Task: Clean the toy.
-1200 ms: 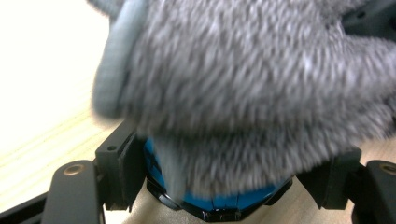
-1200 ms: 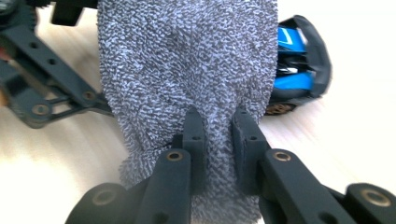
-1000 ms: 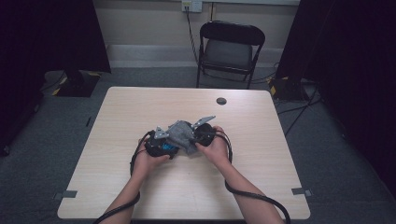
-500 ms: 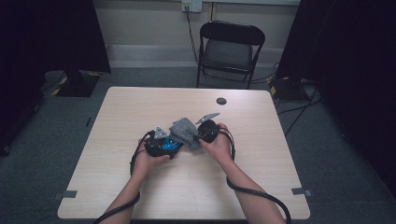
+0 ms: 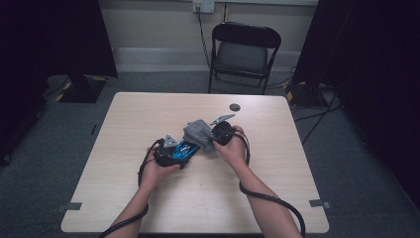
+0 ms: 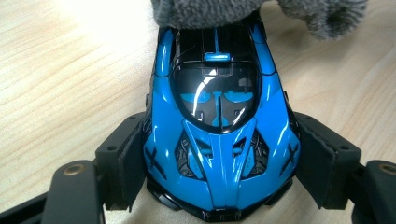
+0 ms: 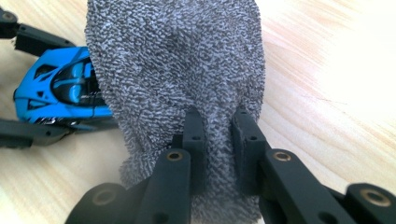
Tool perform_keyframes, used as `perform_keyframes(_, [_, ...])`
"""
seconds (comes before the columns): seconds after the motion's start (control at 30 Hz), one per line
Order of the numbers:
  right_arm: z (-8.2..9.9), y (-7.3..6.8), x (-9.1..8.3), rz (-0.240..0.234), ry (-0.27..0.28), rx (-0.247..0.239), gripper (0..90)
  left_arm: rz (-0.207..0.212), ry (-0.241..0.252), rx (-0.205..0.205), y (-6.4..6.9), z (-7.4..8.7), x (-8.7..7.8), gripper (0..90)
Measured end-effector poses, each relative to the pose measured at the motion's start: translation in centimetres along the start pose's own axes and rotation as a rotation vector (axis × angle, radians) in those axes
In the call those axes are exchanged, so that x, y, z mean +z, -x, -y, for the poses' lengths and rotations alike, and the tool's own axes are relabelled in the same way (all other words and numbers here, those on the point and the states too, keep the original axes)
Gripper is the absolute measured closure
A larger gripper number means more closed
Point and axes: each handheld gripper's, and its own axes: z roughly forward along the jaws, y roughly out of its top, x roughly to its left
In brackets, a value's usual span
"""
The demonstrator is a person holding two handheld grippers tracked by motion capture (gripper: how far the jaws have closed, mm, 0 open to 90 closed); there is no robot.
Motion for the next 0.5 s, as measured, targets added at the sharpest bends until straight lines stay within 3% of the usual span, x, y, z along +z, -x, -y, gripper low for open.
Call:
perform_keyframes(0.13, [-0.2, 0.2, 0.4, 0.022, -0.011, 0.002, 77.7, 0.000, 0.000, -0.001, 0.0, 0.0, 0.0, 25.6])
perform_keyframes(0.5, [0.7, 2.1, 0.7, 0.071, -0.015, 0.076, 77.6, 0.003, 0.001, -0.006, 0.0, 0.0, 0.0, 25.7])
